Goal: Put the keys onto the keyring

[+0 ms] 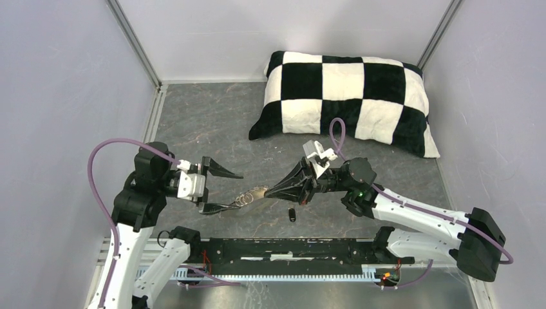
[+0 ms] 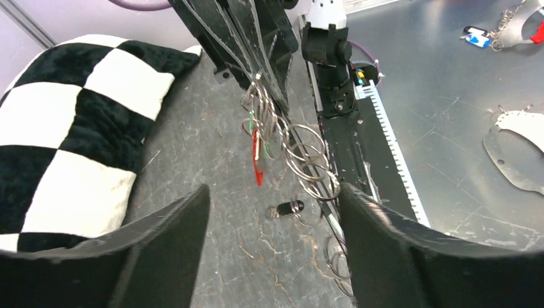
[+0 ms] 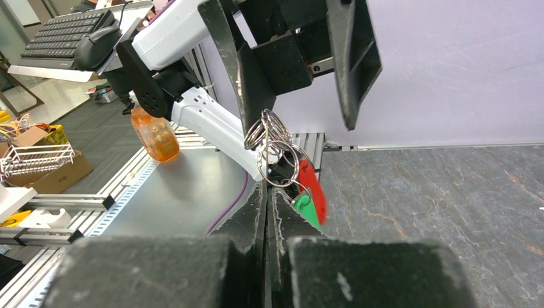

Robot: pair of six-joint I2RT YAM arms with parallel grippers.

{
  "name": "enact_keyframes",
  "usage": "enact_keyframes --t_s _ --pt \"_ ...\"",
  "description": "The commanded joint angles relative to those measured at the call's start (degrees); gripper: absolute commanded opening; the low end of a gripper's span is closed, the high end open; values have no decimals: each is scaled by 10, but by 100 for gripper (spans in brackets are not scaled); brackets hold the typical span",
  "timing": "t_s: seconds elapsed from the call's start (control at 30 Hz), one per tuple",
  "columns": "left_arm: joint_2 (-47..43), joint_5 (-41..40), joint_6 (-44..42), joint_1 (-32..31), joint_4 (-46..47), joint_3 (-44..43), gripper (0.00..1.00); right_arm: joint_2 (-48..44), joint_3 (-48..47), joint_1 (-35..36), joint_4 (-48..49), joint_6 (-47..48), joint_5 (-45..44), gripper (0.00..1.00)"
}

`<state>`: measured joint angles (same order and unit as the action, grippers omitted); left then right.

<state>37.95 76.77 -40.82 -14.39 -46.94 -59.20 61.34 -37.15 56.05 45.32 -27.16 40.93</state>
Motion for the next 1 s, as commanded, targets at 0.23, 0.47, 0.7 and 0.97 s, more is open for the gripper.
enact_keyframes --t_s 0.23,0.47,0.7,0.97 --pt "-17 -11 -79 -2 -70 -18 34 -23 -14 -8 -20 20 -19 0" --pt "-45 9 -120 -2 -71 -6 26 -7 -21 -9 -28 11 -28 0" --pt "-50 8 -118 -2 -72 -4 23 -1 -25 -9 -33 10 -37 0" --pt "-62 -13 -173 -2 -72 16 20 -1 -28 -9 -27 -2 -30 0"
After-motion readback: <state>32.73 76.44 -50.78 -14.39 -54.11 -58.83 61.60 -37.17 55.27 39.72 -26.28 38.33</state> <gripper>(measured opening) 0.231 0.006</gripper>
